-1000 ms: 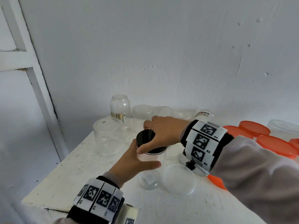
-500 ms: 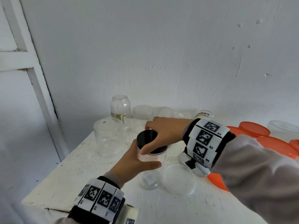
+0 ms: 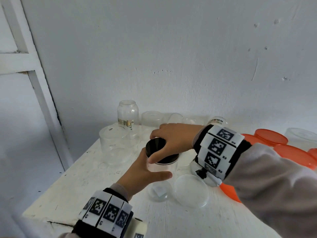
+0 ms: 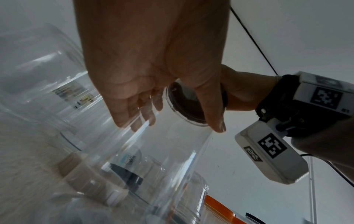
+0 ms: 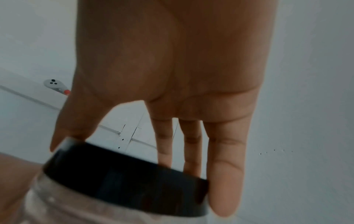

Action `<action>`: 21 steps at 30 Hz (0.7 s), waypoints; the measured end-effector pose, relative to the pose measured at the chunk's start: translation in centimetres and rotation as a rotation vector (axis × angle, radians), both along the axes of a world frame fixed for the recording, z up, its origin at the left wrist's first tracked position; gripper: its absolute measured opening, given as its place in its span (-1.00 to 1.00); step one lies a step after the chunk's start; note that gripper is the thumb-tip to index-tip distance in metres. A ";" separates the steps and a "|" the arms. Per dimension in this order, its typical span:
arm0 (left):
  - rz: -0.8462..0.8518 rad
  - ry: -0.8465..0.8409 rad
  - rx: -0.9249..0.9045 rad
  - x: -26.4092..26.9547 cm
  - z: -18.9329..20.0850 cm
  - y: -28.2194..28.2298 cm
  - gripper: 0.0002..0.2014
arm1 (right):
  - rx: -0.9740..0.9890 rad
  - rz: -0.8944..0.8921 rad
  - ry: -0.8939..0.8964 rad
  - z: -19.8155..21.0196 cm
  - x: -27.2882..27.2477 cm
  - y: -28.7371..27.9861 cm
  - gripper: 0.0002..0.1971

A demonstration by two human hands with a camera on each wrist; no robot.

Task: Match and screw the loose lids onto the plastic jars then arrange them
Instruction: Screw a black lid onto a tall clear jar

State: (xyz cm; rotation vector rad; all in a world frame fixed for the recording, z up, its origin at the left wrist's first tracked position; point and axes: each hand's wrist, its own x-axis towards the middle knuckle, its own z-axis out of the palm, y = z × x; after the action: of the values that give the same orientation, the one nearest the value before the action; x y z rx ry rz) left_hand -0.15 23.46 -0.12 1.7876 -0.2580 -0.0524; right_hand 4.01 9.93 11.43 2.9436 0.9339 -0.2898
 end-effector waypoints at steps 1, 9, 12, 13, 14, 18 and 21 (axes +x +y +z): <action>-0.001 -0.002 0.000 0.0 0.0 0.0 -0.17 | 0.001 -0.010 -0.012 -0.1 -0.1 0.1 -0.19; 0.002 0.010 0.014 0.0 0.0 0.1 -0.29 | 0.043 0.066 0.150 0.5 0.2 -0.6 -0.17; -0.002 0.014 0.011 0.0 0.1 0.0 -0.26 | 0.044 0.055 0.132 0.5 0.2 -0.6 -0.20; -0.004 0.015 0.009 -0.1 0.1 0.0 -0.23 | 0.027 0.044 0.114 0.5 0.2 -0.5 -0.20; -0.006 0.013 0.009 -0.1 0.1 0.0 -0.20 | 0.007 0.030 0.087 0.3 0.1 -0.4 -0.21; -0.023 0.001 0.005 -0.1 0.1 0.1 -0.18 | -0.035 -0.023 -0.010 -0.3 -0.3 0.2 -0.17; -0.014 0.010 0.014 -0.1 0.1 0.1 -0.24 | -0.025 -0.010 0.063 0.2 -0.3 -0.1 -0.15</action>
State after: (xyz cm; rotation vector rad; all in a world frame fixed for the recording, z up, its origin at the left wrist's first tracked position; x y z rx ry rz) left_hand -0.27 23.55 0.00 1.7990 -0.2641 -0.0732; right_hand 3.72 9.84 11.64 2.9326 0.9163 -0.3934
